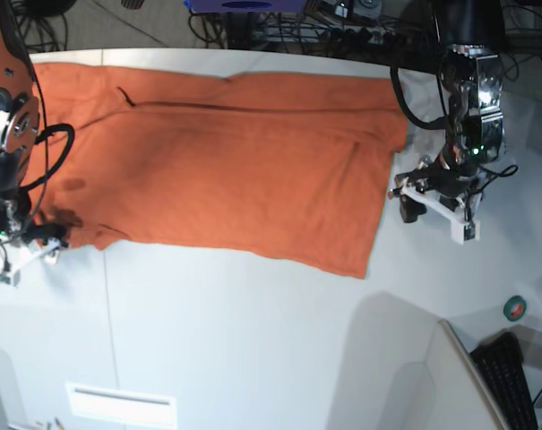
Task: Layout the t-shirt on the table in an organized manner, then fold the t-shirt properly
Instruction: 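Grasp the shirt hem corners with both grippers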
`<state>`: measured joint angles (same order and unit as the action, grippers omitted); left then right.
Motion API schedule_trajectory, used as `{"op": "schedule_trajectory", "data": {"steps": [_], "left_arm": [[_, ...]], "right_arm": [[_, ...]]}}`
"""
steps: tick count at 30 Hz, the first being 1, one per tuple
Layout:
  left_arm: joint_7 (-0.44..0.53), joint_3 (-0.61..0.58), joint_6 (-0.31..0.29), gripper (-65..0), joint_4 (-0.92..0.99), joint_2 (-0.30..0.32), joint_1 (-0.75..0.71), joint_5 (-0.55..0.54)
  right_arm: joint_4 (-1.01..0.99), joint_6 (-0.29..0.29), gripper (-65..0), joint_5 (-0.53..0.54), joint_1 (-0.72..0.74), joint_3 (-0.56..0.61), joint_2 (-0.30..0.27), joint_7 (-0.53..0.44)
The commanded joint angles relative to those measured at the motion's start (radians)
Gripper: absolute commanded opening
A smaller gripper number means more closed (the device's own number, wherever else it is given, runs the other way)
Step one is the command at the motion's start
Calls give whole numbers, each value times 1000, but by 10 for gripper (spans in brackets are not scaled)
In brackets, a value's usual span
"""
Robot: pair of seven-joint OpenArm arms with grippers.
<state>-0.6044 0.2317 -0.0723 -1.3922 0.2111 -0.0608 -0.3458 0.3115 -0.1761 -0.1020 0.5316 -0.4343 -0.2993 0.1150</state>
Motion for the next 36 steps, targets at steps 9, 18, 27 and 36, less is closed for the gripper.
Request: {"op": "schedule_trajectory", "data": {"steps": [9,18,27,36], "left_arm": [[24,-35,-1,-128,241,11,276,-6],[140,-233,-1,-128,511,23,465,-12],[315,-236,-51,-128,772,-11,588,-9],[334,-234,-160,-135,813,-55,606,-5]], "right_arm": [[15,-1,-347,6,26,1,-11,-22],[21,-1,-650,6,26,-1,-8,-22],[21,-1,-650,6,26,-1,-7,-22],[22,-1,-650,6,26,-1,-5,-22]]}}
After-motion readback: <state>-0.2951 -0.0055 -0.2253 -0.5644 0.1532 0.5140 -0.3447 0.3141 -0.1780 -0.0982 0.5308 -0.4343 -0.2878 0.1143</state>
